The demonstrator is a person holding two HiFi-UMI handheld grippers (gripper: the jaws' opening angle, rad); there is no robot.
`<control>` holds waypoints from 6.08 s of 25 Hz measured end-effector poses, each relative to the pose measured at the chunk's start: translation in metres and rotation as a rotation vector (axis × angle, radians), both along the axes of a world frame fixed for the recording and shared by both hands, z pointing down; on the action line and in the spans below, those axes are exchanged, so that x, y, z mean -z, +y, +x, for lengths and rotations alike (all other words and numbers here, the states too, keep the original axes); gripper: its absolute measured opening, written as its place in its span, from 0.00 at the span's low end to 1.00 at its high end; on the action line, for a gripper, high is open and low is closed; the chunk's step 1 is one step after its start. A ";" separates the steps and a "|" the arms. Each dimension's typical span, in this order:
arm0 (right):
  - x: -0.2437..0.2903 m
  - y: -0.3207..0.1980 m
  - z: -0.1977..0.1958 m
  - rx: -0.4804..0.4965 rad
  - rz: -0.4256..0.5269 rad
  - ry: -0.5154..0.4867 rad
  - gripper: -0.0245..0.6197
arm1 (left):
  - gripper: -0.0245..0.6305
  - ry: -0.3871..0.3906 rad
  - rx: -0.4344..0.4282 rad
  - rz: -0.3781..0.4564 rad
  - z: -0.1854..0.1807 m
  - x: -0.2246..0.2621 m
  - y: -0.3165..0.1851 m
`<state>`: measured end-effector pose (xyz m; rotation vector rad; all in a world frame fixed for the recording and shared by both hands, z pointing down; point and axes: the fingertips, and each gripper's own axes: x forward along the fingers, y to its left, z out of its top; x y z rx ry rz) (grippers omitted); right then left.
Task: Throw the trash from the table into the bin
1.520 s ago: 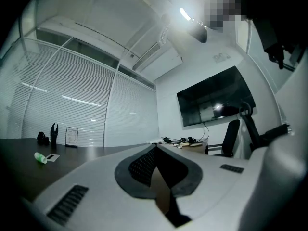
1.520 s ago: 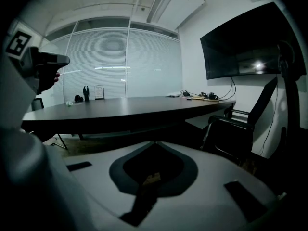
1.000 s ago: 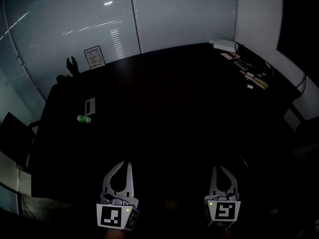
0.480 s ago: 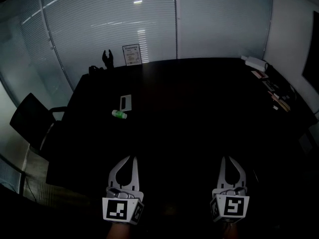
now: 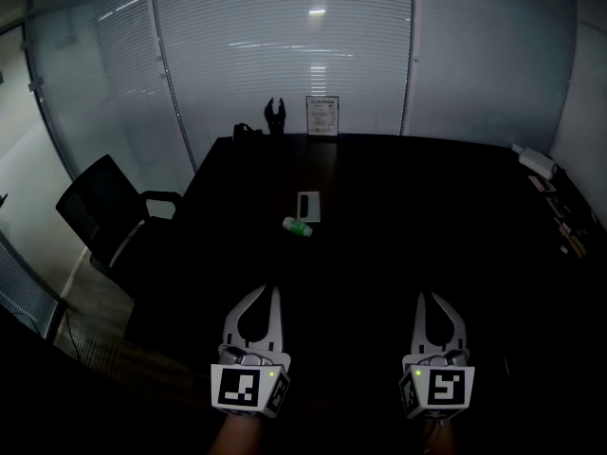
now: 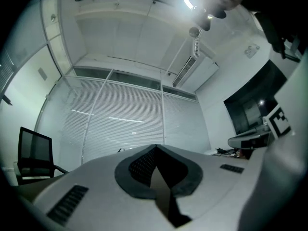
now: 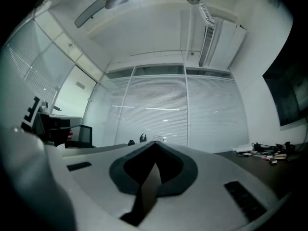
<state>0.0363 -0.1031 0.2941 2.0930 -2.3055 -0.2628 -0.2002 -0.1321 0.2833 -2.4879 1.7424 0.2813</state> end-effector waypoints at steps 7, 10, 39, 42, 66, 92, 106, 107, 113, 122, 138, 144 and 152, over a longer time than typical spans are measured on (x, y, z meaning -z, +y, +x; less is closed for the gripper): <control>-0.003 -0.039 -0.080 0.109 -0.002 -0.031 0.05 | 0.03 -0.004 0.046 0.070 -0.079 0.006 -0.018; 0.001 -0.050 -0.107 0.129 0.012 -0.031 0.05 | 0.03 -0.005 0.070 0.072 -0.102 0.008 -0.022; -0.014 -0.250 -0.171 0.304 -0.045 -0.037 0.05 | 0.03 -0.016 0.244 0.012 -0.154 0.014 -0.179; -0.022 -0.270 -0.170 0.308 -0.059 -0.037 0.05 | 0.03 -0.019 0.241 0.014 -0.152 0.009 -0.194; -0.132 -0.378 -0.194 0.381 -0.389 0.029 0.05 | 0.03 -0.024 0.297 -0.041 -0.171 -0.022 -0.269; -0.247 -0.415 -0.230 0.579 -0.768 0.325 0.33 | 0.03 -0.025 0.333 -0.089 -0.194 -0.043 -0.285; -0.280 -0.419 -0.231 0.584 -0.879 0.362 0.34 | 0.03 -0.043 0.331 -0.103 -0.198 -0.046 -0.289; -0.281 -0.419 -0.231 0.580 -0.878 0.356 0.34 | 0.03 -0.048 0.336 -0.111 -0.200 -0.047 -0.289; -0.281 -0.422 -0.231 0.546 -0.872 0.361 0.34 | 0.03 -0.045 0.343 -0.118 -0.204 -0.054 -0.287; -0.282 -0.421 -0.226 0.502 -0.869 0.381 0.35 | 0.03 -0.025 0.333 -0.099 -0.201 -0.047 -0.286; -0.219 -0.413 -0.213 0.444 -0.685 0.229 0.35 | 0.03 -0.042 0.313 -0.084 -0.193 -0.042 -0.278; -0.180 -0.404 -0.202 0.416 -0.601 0.182 0.35 | 0.03 -0.037 0.303 -0.084 -0.183 -0.037 -0.273; -0.107 -0.370 -0.179 0.341 -0.380 0.108 0.35 | 0.03 -0.030 0.282 -0.074 -0.171 -0.031 -0.260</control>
